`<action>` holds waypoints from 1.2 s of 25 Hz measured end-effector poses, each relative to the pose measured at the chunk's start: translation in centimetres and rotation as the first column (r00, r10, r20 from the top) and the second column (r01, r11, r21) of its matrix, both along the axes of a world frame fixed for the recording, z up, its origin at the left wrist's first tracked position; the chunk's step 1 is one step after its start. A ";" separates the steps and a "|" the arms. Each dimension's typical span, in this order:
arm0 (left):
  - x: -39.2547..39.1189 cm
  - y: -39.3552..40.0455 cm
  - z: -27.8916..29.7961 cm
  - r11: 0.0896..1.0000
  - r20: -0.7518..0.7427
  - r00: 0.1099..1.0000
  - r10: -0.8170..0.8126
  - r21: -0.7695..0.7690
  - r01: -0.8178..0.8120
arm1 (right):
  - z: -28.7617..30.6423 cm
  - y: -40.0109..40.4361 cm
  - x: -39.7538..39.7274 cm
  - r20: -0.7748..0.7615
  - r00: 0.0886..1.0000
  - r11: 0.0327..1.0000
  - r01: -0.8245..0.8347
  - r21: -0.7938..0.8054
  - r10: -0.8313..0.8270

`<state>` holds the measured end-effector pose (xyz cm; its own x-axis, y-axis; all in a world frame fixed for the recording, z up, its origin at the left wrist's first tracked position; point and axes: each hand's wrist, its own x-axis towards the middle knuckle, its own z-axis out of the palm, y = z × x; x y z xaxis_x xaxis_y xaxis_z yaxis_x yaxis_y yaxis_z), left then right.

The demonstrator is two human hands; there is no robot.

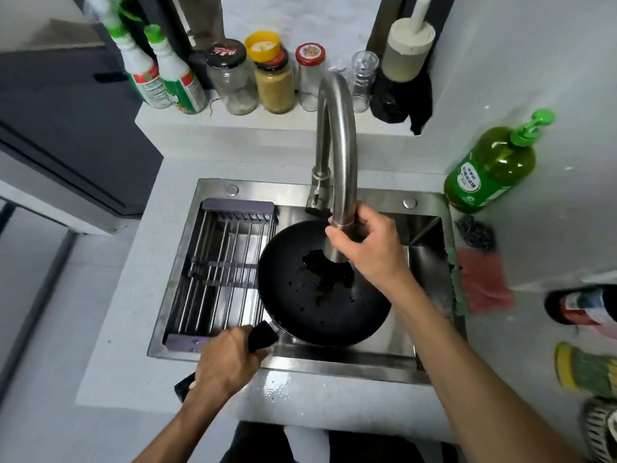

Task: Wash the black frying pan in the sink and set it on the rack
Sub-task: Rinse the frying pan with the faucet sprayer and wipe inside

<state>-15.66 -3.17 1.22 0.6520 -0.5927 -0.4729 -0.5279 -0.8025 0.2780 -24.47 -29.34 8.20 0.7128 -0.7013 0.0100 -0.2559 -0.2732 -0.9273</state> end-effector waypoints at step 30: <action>11.2 -25.1 -2.2 0.890 -0.007 0.999 0.031 -0.456 -0.031 | -1.3 -9.2 -3.9 -0.147 0.988 0.990 0.031 -0.135 -0.051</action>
<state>-4.43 -28.30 -1.02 0.6739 -0.7223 -0.1553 -0.5050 -0.6038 0.6167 -28.36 -38.49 6.87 0.6835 -0.7300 -0.0006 -0.4031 -0.3768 -0.8340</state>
